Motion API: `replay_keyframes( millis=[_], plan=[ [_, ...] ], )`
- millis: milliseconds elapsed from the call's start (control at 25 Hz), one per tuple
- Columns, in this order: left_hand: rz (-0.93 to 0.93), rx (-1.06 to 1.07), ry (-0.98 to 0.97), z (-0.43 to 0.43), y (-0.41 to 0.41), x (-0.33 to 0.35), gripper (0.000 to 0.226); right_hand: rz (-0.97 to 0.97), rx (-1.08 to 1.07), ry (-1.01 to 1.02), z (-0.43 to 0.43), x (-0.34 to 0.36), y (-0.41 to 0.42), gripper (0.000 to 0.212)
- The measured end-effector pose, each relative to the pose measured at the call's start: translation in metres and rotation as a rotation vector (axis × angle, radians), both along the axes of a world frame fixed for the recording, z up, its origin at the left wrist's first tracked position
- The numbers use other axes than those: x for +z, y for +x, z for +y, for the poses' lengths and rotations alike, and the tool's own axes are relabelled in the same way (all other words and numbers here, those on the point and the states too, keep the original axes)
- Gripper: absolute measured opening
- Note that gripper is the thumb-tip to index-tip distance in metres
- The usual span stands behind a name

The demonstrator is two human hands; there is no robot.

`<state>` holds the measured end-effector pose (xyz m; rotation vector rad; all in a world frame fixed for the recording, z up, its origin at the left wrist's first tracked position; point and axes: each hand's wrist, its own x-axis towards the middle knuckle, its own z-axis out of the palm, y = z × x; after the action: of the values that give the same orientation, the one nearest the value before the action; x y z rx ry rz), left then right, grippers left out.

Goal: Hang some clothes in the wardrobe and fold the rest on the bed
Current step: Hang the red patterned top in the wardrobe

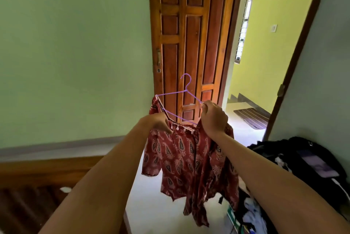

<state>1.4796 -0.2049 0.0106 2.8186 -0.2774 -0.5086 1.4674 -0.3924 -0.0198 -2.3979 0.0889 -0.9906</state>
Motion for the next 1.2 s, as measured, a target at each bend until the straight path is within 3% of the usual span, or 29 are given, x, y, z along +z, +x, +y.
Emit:
replay_keyframes(
  millis=[320, 560, 720, 1200],
  plan=[
    [0.014, 0.077, 0.083, 0.033, 0.195, -0.005, 0.037, 0.068, 0.128, 0.055, 0.037, -0.008, 0.227, 0.025],
    [-0.011, 0.218, 0.036, 0.086, 0.329, 0.002, 0.031, 0.099, 0.267, -0.012, 0.090, 0.009, 0.391, 0.025],
    [0.092, 0.302, 0.046, 0.138, 0.393, -0.013, 0.031, 0.101, 0.363, -0.035, 0.150, -0.001, 0.472, 0.024],
    [-0.018, 0.639, -0.031, 0.388, 0.641, -0.009, 0.052, 0.084, 0.564, 0.029, 0.426, 0.009, 0.738, 0.022]
  ],
)
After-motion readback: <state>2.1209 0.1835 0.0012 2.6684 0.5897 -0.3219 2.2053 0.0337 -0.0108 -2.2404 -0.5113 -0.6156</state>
